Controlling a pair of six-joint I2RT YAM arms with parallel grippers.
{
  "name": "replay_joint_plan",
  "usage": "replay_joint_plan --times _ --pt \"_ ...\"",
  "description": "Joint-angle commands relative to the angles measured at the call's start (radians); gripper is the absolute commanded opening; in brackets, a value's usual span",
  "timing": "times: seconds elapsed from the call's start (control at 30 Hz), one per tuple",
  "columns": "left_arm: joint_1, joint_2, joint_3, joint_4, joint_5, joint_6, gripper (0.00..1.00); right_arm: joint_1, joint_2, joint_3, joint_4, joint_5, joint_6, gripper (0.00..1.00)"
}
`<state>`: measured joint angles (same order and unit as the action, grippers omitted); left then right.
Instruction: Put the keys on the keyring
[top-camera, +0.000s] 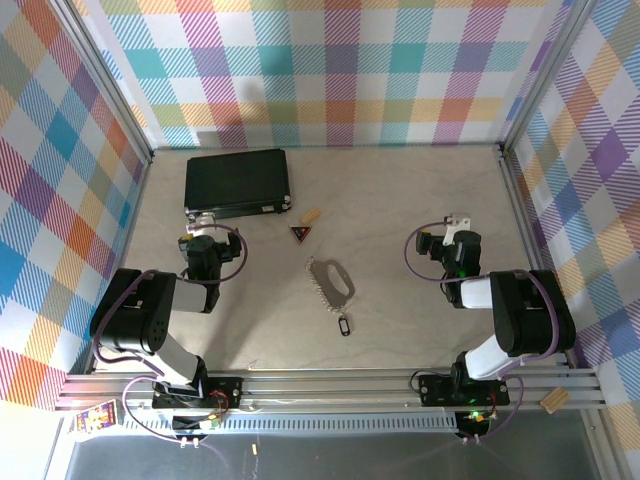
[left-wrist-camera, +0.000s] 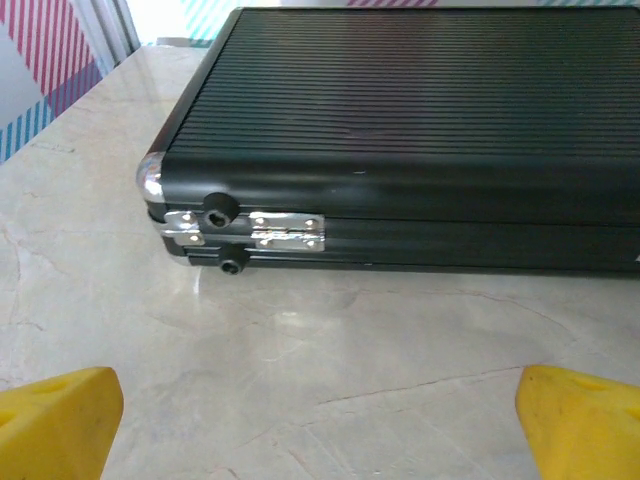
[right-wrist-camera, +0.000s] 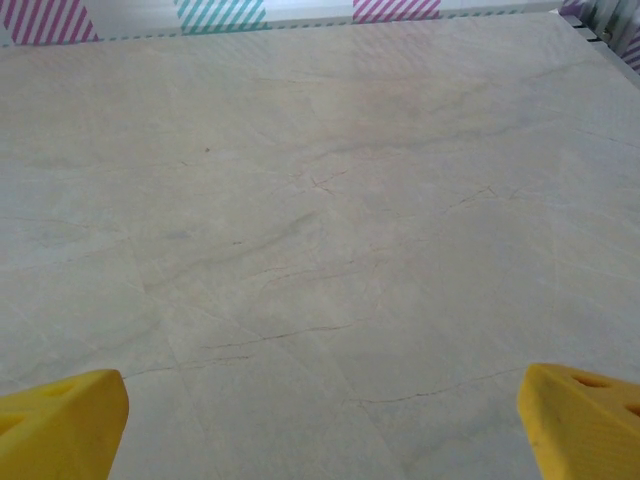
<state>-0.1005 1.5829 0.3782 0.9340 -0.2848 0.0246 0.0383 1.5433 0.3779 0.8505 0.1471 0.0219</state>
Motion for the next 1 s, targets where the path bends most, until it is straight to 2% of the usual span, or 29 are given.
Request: replay_joint_plan --times 0.0,0.97 --pt "0.007 0.002 0.012 -0.026 0.028 -0.025 1.00 -0.007 -0.003 0.017 0.016 -0.020 0.014 0.99" --pt "0.007 0.000 0.009 -0.021 0.030 -0.022 1.00 -0.017 -0.005 0.016 0.016 -0.029 0.024 0.99"
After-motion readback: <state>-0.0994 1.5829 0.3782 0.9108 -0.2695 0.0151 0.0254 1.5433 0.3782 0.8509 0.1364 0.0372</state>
